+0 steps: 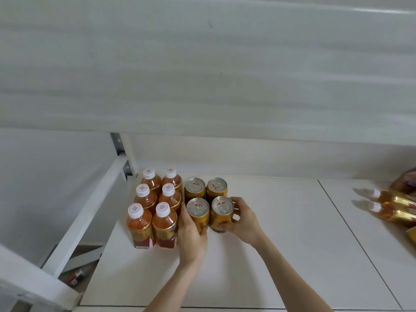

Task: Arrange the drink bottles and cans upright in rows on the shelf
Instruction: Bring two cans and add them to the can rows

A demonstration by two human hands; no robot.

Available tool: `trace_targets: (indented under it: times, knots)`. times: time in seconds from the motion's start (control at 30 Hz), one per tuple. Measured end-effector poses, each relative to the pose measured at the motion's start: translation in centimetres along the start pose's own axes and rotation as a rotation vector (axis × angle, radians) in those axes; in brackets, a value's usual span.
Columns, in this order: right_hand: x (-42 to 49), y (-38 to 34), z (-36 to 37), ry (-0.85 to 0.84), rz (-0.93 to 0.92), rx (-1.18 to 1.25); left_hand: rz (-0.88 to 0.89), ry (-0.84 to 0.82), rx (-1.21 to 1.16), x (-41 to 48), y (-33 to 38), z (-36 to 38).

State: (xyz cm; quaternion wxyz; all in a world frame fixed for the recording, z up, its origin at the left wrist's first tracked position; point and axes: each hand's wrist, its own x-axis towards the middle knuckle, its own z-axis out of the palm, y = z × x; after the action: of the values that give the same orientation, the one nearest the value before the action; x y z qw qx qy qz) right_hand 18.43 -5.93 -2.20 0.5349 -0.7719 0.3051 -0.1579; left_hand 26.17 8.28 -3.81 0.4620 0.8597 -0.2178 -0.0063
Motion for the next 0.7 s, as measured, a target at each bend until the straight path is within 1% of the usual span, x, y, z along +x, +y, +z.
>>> trace_targets:
  times: [0.3,0.5,0.6,0.7]
  knots:
    - [0.4,0.3,0.2,-0.012,0.003,-0.022,-0.008,-0.078,-0.027,1.2,-0.3,-0.1]
    - [-0.6,-0.1,-0.2,-0.031,-0.035,-0.095,0.043,-0.124,-0.021,0.5,-0.5,-1.0]
    - [-1.6,-0.5,-0.6,-0.047,-0.051,-0.152,0.026,-0.152,-0.009,-0.5,-0.2,-1.7]
    - [-3.3,-1.0,-1.1,-0.035,-0.098,-0.266,0.043,-0.158,-0.005,-1.7,0.0,-2.7]
